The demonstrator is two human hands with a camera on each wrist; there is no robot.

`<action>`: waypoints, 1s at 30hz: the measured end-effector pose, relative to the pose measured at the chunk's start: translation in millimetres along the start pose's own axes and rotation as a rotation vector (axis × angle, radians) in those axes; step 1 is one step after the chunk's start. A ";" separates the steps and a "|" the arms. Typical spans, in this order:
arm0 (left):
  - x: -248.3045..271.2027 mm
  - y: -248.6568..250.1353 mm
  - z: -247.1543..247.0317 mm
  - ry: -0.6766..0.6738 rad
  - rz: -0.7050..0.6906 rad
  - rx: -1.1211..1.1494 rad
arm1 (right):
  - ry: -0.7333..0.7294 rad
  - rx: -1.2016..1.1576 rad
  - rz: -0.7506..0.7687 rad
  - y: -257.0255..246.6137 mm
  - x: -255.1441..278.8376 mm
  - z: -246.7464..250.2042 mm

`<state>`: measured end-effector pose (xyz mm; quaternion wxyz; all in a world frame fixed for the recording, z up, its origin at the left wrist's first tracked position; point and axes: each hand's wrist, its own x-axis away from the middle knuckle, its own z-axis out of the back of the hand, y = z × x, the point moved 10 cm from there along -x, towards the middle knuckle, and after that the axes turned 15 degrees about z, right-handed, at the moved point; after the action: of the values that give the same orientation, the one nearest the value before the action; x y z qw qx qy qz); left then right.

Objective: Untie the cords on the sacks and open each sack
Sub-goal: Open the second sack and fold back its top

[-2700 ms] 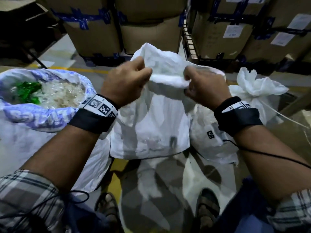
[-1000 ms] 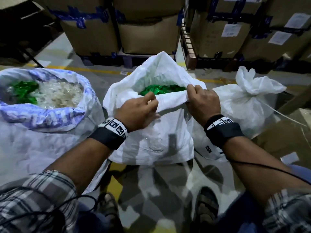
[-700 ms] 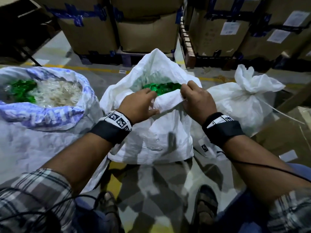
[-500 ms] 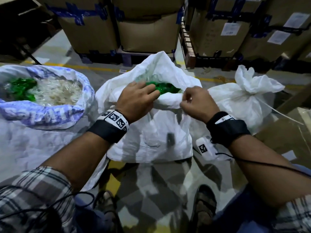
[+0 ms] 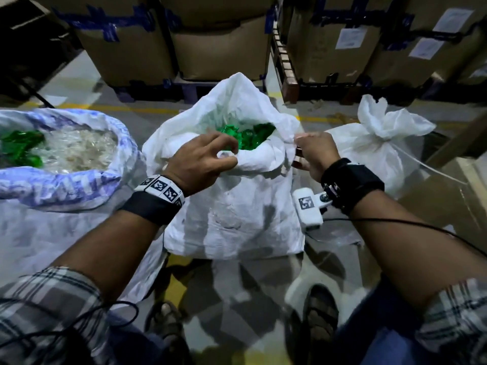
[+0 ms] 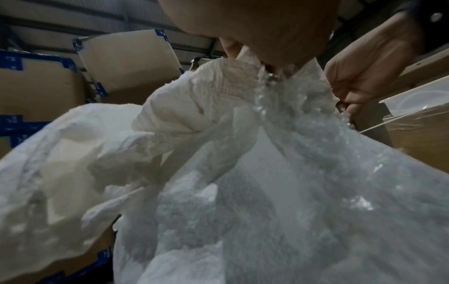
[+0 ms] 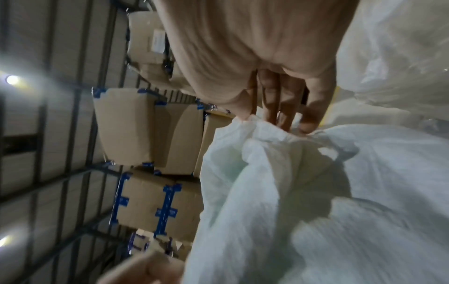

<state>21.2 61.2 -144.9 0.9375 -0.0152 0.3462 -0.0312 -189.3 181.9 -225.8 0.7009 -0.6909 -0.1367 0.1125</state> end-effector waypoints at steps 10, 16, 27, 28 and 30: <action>24.5 -30.8 -9.7 -0.063 0.017 -0.087 | 0.102 -0.109 -0.173 -9.4 -10.0 44.0; 20.1 -14.8 -15.3 -0.104 -0.028 -0.089 | 0.024 0.814 0.305 -41.9 -7.2 34.4; 25.2 -6.2 -26.4 -0.106 -0.091 -0.083 | -0.090 0.028 -0.042 -9.2 -8.0 27.2; 25.6 -6.4 -24.9 -0.094 -0.086 -0.079 | -0.054 -0.209 -0.143 -6.9 -6.0 26.6; 24.4 -6.9 -18.9 -0.066 -0.094 -0.082 | 0.000 -0.351 -0.202 -12.6 -8.9 37.9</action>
<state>27.1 52.5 -174.8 0.9446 -0.0708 0.3148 -0.0604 -211.2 214.1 -213.3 0.5776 -0.7851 -0.2228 0.0160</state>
